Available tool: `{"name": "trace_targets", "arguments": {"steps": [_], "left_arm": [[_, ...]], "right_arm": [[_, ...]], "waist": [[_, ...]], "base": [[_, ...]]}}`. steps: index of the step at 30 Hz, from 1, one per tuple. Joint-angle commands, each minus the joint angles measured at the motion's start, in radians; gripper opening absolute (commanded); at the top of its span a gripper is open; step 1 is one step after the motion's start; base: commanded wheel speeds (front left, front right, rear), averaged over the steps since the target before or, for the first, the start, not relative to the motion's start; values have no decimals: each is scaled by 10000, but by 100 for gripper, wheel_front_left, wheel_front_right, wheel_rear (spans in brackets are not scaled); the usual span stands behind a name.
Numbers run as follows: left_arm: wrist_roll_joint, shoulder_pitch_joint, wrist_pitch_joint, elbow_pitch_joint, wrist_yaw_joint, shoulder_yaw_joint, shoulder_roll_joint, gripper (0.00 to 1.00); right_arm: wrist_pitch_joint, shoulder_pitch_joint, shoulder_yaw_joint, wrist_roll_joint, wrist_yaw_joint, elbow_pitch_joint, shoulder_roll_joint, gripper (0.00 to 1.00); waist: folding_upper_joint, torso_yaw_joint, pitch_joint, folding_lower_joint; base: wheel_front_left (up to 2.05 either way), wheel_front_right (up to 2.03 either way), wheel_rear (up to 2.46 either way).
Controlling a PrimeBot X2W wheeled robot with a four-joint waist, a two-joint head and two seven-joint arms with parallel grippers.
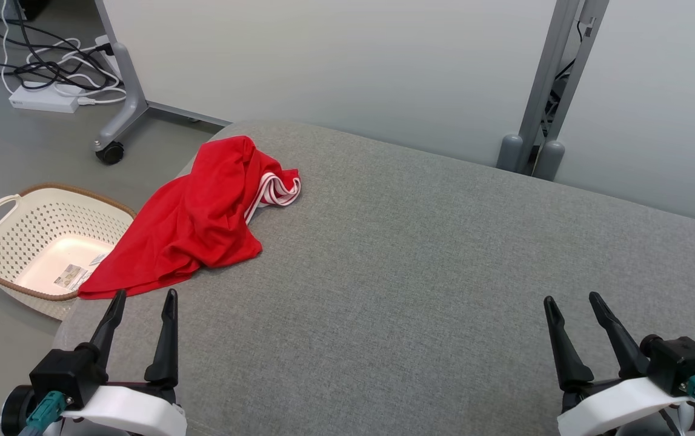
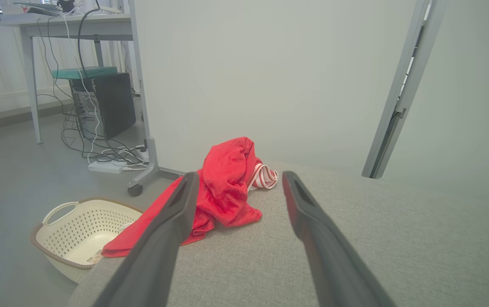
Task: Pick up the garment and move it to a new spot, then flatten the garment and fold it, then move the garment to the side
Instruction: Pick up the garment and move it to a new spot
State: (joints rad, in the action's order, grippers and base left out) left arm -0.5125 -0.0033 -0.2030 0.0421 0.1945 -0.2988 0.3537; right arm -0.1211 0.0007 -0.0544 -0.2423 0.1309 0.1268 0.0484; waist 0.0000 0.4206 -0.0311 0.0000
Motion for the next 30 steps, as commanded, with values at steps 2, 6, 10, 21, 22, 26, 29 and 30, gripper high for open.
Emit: {"name": "trace_targets", "arguments": {"steps": [2, 6, 10, 21, 22, 26, 29, 30], "left_arm": [[-69, -29, -18, -29, -5, 15, 41, 100], [-98, -222, 25, -60, 0, 6, 36, 100], [-101, -800, -96, -186, 41, 148, -69, 100], [-3, -4520, 558, -177, -285, 869, 674, 100], [-112, -4884, 751, 76, -288, 993, 736, 100], [-705, -6167, 1472, 1654, -702, 1226, 898, 100], [-1145, -6866, 2023, 3397, -1196, 1184, 884, 100], [-1324, -7052, 2212, 4035, -1353, 1195, 883, 100]], "right_arm": [[-60, -49, 2, -69, -4, 35, 53, 100], [-91, -78, -23, -105, -4, 49, 53, 100], [46, -206, -19, -45, -4, -2, 53, 100], [274, -683, -149, 317, -4, -387, 53, 100], [296, -744, -137, 349, -4, -431, 58, 100], [393, -991, -207, 457, -4, -564, 56, 100], [416, -1187, -302, 522, -4, -605, 53, 100], [445, -1265, -363, 541, -4, -630, 55, 100]], "waist": [[0, 68, 6, 0], [0, 100, 65, 0], [0, 60, 271, 0], [0, -588, 1322, 0], [0, -686, 1460, 0], [0, -1091, 2065, 0], [0, -1373, 2497, 0], [0, -1482, 2662, 0]], "base": [[0, 0, 0], [0, 0, 0], [0, 0, 0], [0, 0, 0], [0, 0, 0], [0, 0, 0], [0, 0, 0], [0, 0, 0]]}}
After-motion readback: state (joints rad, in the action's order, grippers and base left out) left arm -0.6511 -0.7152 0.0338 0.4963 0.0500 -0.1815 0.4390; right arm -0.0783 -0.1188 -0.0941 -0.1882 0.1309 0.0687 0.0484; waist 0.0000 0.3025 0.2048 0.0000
